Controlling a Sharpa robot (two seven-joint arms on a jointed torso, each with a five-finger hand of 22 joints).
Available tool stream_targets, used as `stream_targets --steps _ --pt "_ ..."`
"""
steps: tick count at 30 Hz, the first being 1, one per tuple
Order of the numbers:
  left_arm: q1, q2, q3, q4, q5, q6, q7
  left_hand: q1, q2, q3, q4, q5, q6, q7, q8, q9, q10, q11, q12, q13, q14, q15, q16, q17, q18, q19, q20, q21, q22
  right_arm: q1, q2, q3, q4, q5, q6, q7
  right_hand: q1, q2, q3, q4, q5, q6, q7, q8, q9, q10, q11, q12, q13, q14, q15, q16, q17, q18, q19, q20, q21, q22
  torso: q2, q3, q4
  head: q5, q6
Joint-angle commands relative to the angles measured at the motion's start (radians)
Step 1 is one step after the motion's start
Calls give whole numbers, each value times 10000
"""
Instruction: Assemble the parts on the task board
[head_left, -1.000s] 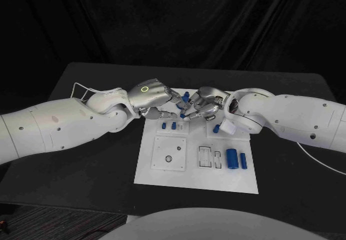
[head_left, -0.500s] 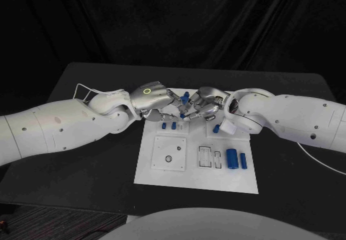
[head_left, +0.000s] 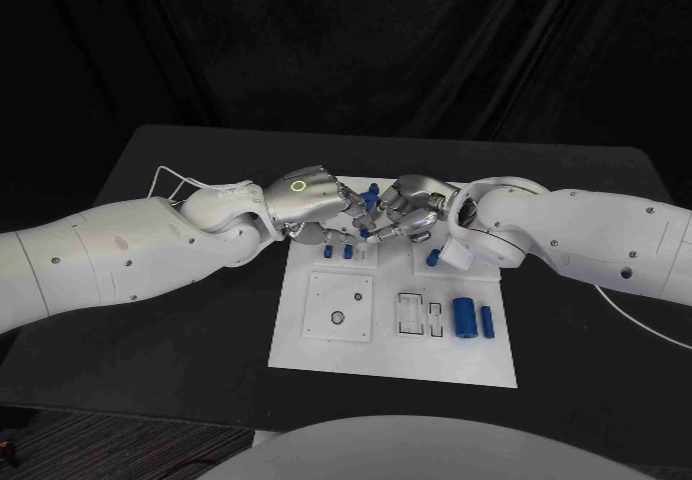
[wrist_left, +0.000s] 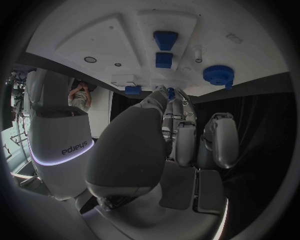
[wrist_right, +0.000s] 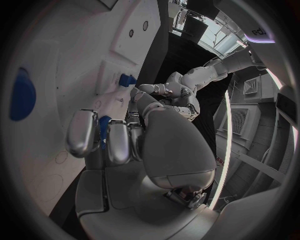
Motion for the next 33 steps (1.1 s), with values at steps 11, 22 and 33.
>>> stream_targets --steps 11,22,33 --pt "-35 113 10 -73 -307 -256 -55 104 164 2 -74 154 64 41 1 25 -93 4 139 116 -1 -8 -22 320 102 35 42 34 1889 15 12 4 23 30 306 -77 -32 2 -20 49 47 83 -23 60 207 -51 1 -60 21 448 65 -75 -19 -77 -31 66 -75 1606 0 0 0 -10 -1" --pt "-50 183 10 -122 -309 -359 -7 91 234 21 -60 216 251 46 90 85 -3 5 369 303 44 -7 17 362 82 113 59 132 1919 15 37 4 31 169 367 -99 -32 2 -20 49 47 83 -23 60 207 -51 1 -60 21 448 65 -75 -19 -77 -31 66 -75 1606 2 2 -6 -5 -1" --pt "-59 228 10 -147 -310 -312 195 89 342 81 -59 509 627 -20 278 215 137 -61 569 461 49 -41 14 343 80 130 72 149 1922 15 51 4 40 201 372 -109 -24 8 -36 48 41 82 -24 67 225 -68 -1 -79 -5 440 62 -100 -51 -71 -41 66 -105 1598 5 5 -14 -17 -1"
